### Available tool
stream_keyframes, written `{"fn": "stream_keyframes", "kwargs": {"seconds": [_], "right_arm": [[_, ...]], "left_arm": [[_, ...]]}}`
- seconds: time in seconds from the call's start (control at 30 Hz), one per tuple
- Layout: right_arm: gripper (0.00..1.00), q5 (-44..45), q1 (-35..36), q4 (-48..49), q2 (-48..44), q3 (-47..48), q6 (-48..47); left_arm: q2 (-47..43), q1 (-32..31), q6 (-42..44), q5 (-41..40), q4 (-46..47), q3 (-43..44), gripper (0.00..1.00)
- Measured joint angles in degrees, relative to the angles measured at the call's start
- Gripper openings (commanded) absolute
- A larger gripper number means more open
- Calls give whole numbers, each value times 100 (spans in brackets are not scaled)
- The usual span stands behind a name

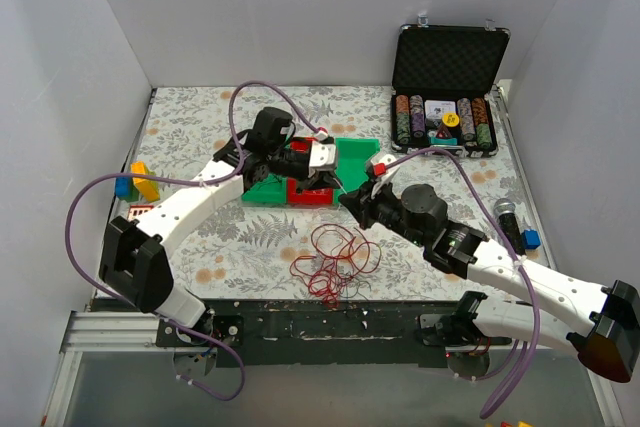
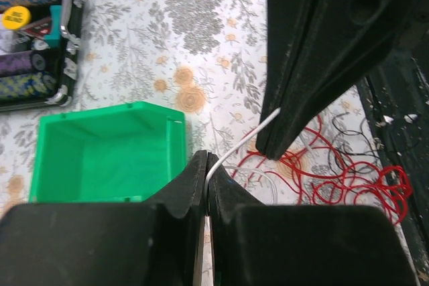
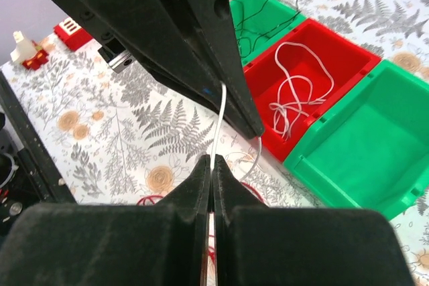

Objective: Untangle the cables

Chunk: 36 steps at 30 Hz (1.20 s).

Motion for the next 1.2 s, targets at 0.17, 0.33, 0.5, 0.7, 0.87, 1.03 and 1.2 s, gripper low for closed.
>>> {"fn": "stream_keyframes", "kwargs": {"seconds": [0.17, 0.33, 0.5, 0.7, 0.87, 1.03, 1.2], "right_arm": [[40, 247, -13, 136, -50, 17, -74], [59, 494, -13, 83, -214, 15, -125], [59, 691, -13, 94, -330, -63, -92], [57, 752, -13, 55, -376, -256, -7], [57, 807, -13, 50, -389, -354, 31], [57, 905, -13, 17, -448, -479, 52], [56, 977, -13, -42, -492, -531, 57]], "left_arm": [[72, 229, -737, -289, 656, 435, 0], [177, 922, -1613, -796, 1707, 1327, 0], [177, 1145, -2236, -1344, 2833, 1687, 0], [315, 1141, -2448, -1534, 3316, 1919, 0], [426, 1141, -2476, -1552, 3364, 1799, 0], [426, 1141, -2367, -1611, 3379, 1287, 0], [439, 1141, -2144, -1790, 3300, 885, 0]]}}
